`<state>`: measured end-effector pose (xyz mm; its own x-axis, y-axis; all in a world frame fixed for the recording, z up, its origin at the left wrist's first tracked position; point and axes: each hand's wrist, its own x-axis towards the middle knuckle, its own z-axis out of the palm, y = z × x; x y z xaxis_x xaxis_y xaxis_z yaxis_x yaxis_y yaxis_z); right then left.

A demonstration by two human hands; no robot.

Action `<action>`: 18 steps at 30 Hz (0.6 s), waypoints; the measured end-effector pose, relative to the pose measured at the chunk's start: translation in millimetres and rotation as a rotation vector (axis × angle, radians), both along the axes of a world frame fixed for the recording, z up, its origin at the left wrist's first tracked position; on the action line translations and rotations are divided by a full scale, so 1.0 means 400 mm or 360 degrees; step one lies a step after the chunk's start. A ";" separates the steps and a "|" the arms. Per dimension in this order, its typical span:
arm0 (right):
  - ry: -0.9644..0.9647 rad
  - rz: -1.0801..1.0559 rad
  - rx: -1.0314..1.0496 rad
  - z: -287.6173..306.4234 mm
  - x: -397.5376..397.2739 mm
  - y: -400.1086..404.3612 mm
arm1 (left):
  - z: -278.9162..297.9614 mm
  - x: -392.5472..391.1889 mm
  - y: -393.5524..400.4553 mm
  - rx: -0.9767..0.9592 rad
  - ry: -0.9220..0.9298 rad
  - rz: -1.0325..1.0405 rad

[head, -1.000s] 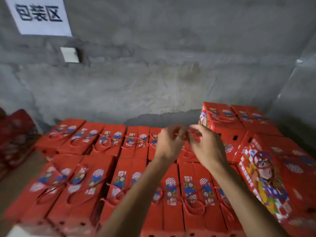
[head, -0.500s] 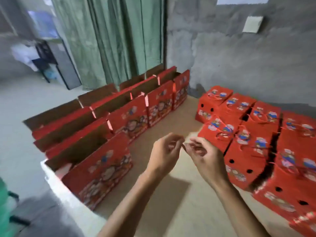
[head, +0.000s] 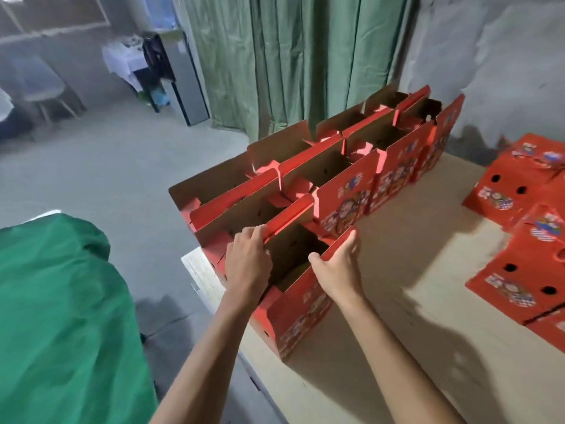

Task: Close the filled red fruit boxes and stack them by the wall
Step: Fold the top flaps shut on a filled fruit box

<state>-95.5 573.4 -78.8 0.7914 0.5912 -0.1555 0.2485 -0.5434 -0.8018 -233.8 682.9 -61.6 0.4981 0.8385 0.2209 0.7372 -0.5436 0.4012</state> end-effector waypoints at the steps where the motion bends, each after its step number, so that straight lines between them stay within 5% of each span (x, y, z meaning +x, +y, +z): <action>1: 0.0002 -0.0030 0.0000 -0.005 -0.004 0.001 | -0.007 0.004 0.002 0.0037 -0.0019 -0.0001; 8: 0.0088 -0.0300 -0.0040 0.009 0.039 -0.081 | -0.005 0.043 -0.032 0.0200 -0.0178 -0.0028; 18: 0.0143 -0.0773 -0.0034 0.035 0.110 -0.509 | 0.068 0.225 -0.321 0.0001 -0.0168 -0.0629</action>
